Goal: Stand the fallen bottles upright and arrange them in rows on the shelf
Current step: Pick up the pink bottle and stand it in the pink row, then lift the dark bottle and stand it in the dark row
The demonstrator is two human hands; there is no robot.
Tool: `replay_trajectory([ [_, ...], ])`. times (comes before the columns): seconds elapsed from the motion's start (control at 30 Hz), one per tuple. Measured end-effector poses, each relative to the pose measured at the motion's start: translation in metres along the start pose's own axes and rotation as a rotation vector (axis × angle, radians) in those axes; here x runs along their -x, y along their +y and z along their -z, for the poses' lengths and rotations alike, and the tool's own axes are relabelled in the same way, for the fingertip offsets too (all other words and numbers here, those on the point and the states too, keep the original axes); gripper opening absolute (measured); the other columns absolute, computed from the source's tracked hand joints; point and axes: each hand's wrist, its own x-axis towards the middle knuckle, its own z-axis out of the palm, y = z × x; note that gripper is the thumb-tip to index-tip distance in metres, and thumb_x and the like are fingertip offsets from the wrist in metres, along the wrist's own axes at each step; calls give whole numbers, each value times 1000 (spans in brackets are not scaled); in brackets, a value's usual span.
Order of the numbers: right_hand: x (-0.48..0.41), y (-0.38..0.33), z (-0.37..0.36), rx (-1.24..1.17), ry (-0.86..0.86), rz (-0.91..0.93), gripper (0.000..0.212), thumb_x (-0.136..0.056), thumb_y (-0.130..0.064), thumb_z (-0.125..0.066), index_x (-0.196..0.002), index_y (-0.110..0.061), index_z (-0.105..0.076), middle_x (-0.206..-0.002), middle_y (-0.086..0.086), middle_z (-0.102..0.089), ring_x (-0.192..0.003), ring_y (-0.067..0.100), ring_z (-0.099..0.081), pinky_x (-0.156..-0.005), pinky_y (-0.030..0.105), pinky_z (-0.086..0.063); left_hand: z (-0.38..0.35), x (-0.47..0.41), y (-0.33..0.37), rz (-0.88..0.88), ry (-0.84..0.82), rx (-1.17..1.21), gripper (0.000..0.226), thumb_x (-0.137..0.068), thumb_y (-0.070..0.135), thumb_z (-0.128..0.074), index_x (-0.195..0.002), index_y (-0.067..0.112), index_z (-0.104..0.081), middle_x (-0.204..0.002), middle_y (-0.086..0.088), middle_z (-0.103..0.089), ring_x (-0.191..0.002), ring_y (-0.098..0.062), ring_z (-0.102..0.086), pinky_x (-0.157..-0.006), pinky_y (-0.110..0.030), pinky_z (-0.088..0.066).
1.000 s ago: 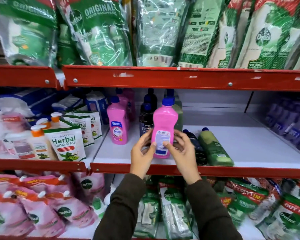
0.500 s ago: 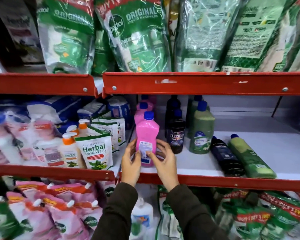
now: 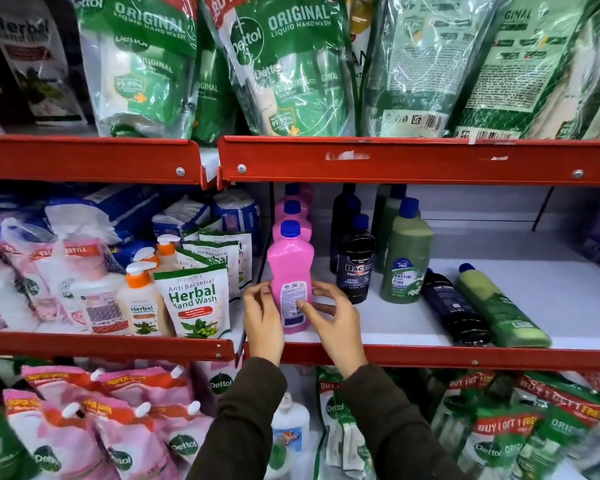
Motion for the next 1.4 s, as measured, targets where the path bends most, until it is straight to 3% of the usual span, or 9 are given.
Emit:
replay_trajectory([
  [0.13,-1,1,-1,62,32,-6,26,-89,-21,-71,-113,-28,-66,-111,-4,-70,-100,7,-68,-87,27,-58,1,0,-4,13,-43,-51,19,-101,7,-39,-94,21,-50,-105,-9,-60,-99,-23,-55,-92,-28,-45],
  [0.3,4,-3,0,-3,-103,-17,42,-80,-8,-76,-119,-16,-61,-114,-2,-72,-103,7,-71,-89,20,-56,5,1,0,35,-217,-53,50,-89,19,-41,-139,24,-45,-143,-4,-53,-132,-19,-50,-115,-39,-38],
  [0.57,-1,0,1,58,-185,-25,43,-91,-5,-67,-130,-16,-54,-126,-1,-66,-113,1,-64,-92,13,-52,6,0,-3,35,-163,15,36,-100,2,-37,-126,24,-48,-134,-11,-55,-114,-19,-57,-86,-23,-47],
  [0.67,-5,3,1,138,-159,-14,49,-94,-2,-60,-140,-14,-53,-131,5,-63,-110,4,-62,-85,3,-49,1,0,-2,26,-84,-1,33,-98,1,-38,-110,29,-50,-130,-15,-55,-117,-26,-58,-84,-24,-48],
  [0.8,-8,6,1,140,-157,-18,52,-95,-3,-58,-145,-16,-50,-135,7,-60,-119,12,-61,-83,-1,-47,-2,1,1,33,-51,-25,27,-98,2,-38,-114,21,-48,-130,-18,-55,-117,-28,-58,-82,-23,-49],
  [0.93,0,-3,16,27,-56,-27,47,-96,-6,-61,-141,-15,-53,-136,1,-60,-111,3,-61,-83,0,-48,-4,14,6,-60,116,-79,25,-91,22,-44,-116,22,-48,-130,-13,-52,-123,-33,-53,-99,-52,-51],
  [1.07,9,-12,69,45,207,76,35,-95,-6,-60,-127,-21,-63,-126,0,-65,-112,11,-64,-92,16,-53,-26,45,13,-284,248,-108,23,-91,23,-45,-113,27,-50,-120,-1,-53,-117,-23,-52,-106,-57,-40],
  [1.2,6,-13,146,247,394,76,32,-95,-4,-57,-124,-14,-66,-120,8,-66,-110,19,-64,-98,28,-49,-78,78,18,-252,139,-168,23,-91,23,-47,-108,37,-49,-113,10,-50,-113,-3,-45,-104,-35,-25],
  [1.4,-9,-1,228,674,289,-231,30,-94,-1,-52,-121,2,-65,-114,31,-68,-108,46,-64,-90,43,-49,-164,107,-2,-187,-295,-382,26,-95,28,-49,-120,25,-57,-124,-1,-59,-122,-22,-50,-111,-45,-37],
])
